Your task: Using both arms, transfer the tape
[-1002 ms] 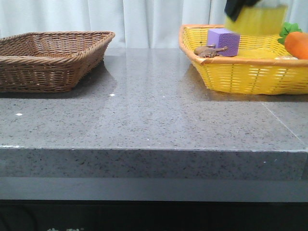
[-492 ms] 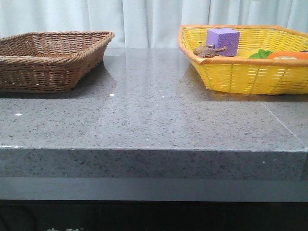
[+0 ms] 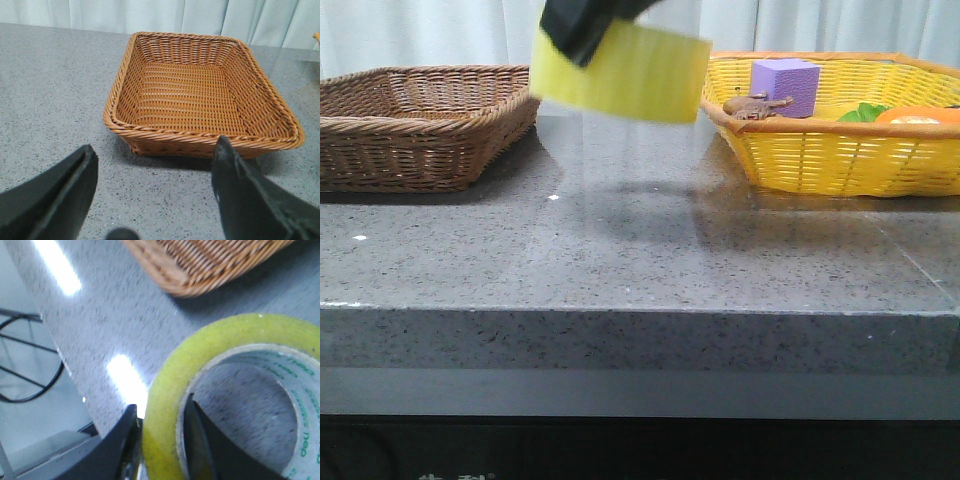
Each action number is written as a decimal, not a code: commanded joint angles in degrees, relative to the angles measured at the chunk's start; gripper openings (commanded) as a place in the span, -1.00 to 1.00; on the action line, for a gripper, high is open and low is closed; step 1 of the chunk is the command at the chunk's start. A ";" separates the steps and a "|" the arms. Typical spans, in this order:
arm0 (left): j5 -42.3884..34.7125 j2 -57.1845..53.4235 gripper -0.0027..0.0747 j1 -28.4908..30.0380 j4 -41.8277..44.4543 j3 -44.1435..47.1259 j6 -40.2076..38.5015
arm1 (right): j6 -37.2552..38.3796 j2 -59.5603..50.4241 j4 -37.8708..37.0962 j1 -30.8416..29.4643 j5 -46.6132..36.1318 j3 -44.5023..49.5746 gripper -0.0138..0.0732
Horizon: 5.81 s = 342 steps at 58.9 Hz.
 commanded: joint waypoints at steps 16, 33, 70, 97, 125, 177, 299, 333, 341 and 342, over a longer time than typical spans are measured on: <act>-4.53 0.50 0.29 0.10 -0.14 -2.02 -0.66 | -1.14 3.11 3.14 3.67 -3.18 1.04 -0.65; -4.53 0.50 0.29 0.10 -0.14 -2.02 -0.66 | -1.14 4.18 3.14 3.73 -1.20 0.86 -0.18; -4.53 0.50 0.29 0.10 -0.14 -2.02 -0.66 | -0.91 -5.84 3.03 1.73 -8.41 0.38 -0.47; -4.53 0.50 0.29 0.10 -0.14 -2.02 -0.66 | 0.01 -17.71 3.03 -16.55 -6.46 5.48 -0.89; -4.53 0.50 0.29 0.10 -0.14 -2.02 -0.66 | 5.27 -44.11 0.23 -29.47 -23.09 34.88 -0.86; 10.37 13.19 0.29 -6.19 -6.80 -12.58 4.54 | 5.27 -83.41 0.41 -29.47 -36.68 64.10 -0.86; 19.22 56.42 -0.75 -23.77 2.50 -62.86 -3.28 | 5.27 -83.41 0.41 -29.47 -36.61 64.10 -0.86; 15.38 68.95 -0.74 -1.57 2.50 -62.96 -3.28 | 5.27 -83.41 0.41 -29.47 -36.34 64.10 -0.86; 17.89 72.00 -0.69 -1.29 2.40 -62.86 -3.28 | 5.27 -83.41 0.41 -29.47 -36.28 64.10 -0.86; 18.05 72.17 -0.67 -1.45 2.39 -62.86 -3.28 | 5.27 -83.41 0.41 -29.47 -36.28 64.10 -0.86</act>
